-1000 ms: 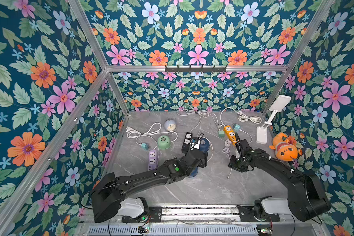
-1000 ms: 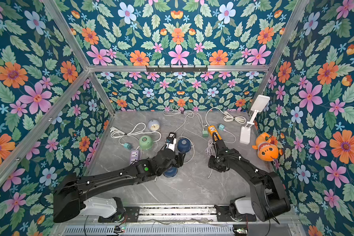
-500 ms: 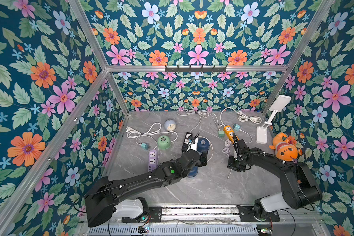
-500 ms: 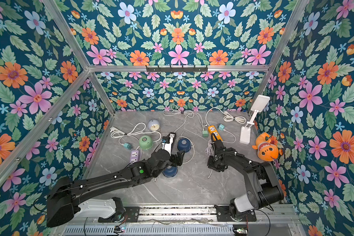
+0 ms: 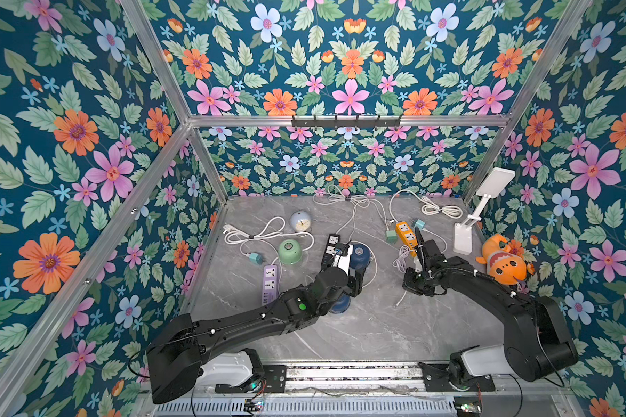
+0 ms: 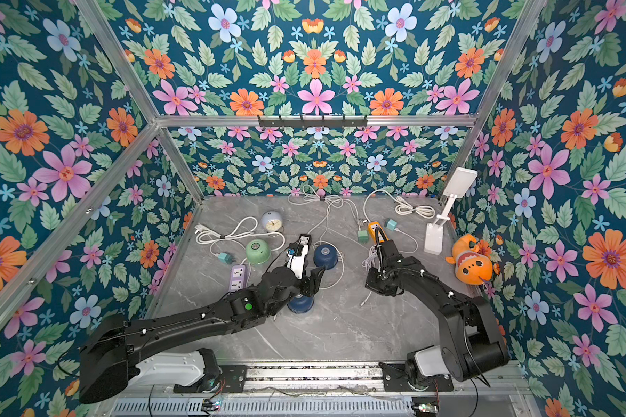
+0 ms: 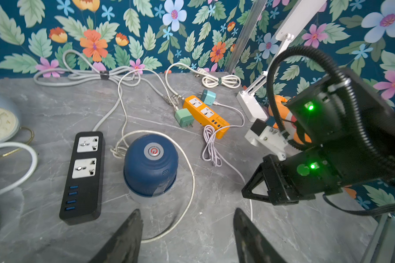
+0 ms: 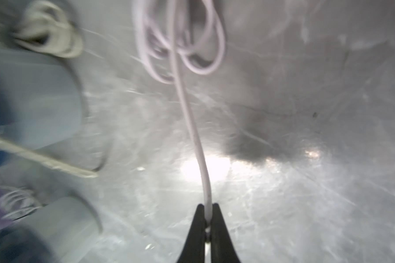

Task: Charge the cordless meat grinders
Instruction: Pick up the charging cable from the center of the board.

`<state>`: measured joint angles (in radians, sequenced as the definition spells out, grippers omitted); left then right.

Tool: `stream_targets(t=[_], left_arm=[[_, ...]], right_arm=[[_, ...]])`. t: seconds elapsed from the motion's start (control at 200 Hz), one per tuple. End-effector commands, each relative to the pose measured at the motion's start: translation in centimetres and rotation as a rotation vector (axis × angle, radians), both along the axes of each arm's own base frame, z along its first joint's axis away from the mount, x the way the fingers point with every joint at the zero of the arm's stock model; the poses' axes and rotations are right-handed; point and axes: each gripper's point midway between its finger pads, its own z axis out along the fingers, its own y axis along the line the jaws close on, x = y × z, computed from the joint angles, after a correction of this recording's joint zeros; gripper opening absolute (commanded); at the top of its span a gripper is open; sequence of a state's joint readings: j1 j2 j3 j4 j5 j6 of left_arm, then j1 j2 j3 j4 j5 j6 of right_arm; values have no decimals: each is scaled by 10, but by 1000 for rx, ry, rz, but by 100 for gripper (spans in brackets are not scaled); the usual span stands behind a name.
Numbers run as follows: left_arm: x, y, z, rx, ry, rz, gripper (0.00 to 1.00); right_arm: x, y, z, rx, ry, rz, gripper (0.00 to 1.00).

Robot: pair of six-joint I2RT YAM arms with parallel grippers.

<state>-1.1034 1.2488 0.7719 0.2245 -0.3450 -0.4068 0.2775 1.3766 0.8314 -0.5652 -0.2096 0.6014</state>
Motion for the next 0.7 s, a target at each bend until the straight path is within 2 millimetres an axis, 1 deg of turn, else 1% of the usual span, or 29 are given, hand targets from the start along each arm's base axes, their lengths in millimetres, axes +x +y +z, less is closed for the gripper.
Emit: stream_targets(t=[0.0,0.02,0.06,0.13,0.205,0.315,0.4,0.535,0.6,0.695], left_arm=[[2,-5,28,-9,-138,-41,64],[2,-5,31,-13,-153,-42,63],[1,-5,37,-20,-187,-51,56],[-4,-11,50,-33,-247,-102,54],[-10,-19,59,-26,-295,-166,54],[-20,-30,64,-6,-368,-253,59],[-24,-34,59,41,-409,-278,62],[-30,-42,46,159,-472,-305,64],[-30,-46,40,211,-486,-312,63],[-32,-49,34,255,-502,-324,62]], right_arm=[[-4,7,28,46,-13,16,0],[-3,8,36,55,-29,20,0],[0,12,51,78,-53,28,0],[2,17,73,111,-79,35,0],[8,24,98,157,-106,42,0],[14,39,126,244,-128,58,0],[19,48,143,307,-146,57,0],[23,57,165,365,-174,55,0],[23,59,171,375,-182,58,0],[23,62,174,386,-182,61,0]])
